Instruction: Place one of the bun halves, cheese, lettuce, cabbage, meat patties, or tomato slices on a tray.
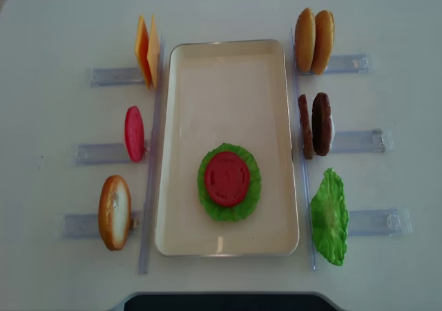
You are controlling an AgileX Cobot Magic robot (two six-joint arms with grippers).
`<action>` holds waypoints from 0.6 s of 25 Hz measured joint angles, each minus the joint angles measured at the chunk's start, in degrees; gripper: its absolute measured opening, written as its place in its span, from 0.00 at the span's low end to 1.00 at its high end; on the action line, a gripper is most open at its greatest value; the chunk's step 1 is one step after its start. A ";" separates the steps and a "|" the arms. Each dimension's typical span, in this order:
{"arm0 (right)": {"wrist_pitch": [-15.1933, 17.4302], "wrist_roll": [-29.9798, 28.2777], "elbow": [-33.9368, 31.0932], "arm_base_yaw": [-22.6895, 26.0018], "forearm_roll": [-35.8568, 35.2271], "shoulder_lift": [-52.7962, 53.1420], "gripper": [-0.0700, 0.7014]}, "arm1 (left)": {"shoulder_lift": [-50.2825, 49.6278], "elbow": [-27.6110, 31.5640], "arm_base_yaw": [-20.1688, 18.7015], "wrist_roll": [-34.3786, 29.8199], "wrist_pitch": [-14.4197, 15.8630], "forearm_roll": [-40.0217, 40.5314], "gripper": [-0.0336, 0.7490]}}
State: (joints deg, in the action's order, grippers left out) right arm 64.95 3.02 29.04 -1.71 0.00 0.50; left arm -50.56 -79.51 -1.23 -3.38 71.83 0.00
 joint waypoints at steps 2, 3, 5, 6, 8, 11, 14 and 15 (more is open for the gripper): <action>0.00 0.00 0.00 0.00 0.00 0.00 0.64 | 4.42 2.60 0.00 -0.76 0.24 0.00 0.60; 0.00 0.00 0.00 0.00 0.00 0.00 0.64 | 6.93 4.40 0.00 -1.11 0.38 0.00 0.60; 0.00 0.00 0.00 0.00 0.00 0.00 0.64 | 11.28 8.25 0.00 -1.35 0.44 0.00 0.60; 0.00 0.00 0.00 0.00 0.00 0.00 0.64 | 13.56 10.53 0.00 -1.39 0.44 0.00 0.59; 0.00 0.00 0.00 0.00 0.00 0.00 0.64 | 17.75 14.75 0.00 -1.48 0.44 0.00 0.59; 0.00 0.00 0.00 0.00 0.00 0.00 0.64 | 24.62 21.70 0.00 -1.53 0.44 0.00 0.59; 0.00 0.00 0.00 0.00 0.00 0.00 0.64 | 31.17 28.17 0.00 -1.53 0.28 -0.79 0.58; 0.00 0.00 0.00 0.00 0.00 0.00 0.64 | 33.08 30.01 0.00 -1.53 -0.15 -1.03 0.57</action>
State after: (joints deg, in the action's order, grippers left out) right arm 64.95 3.02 29.04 -1.71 0.00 0.50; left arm -17.48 -49.50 -1.23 -4.91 71.67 -1.03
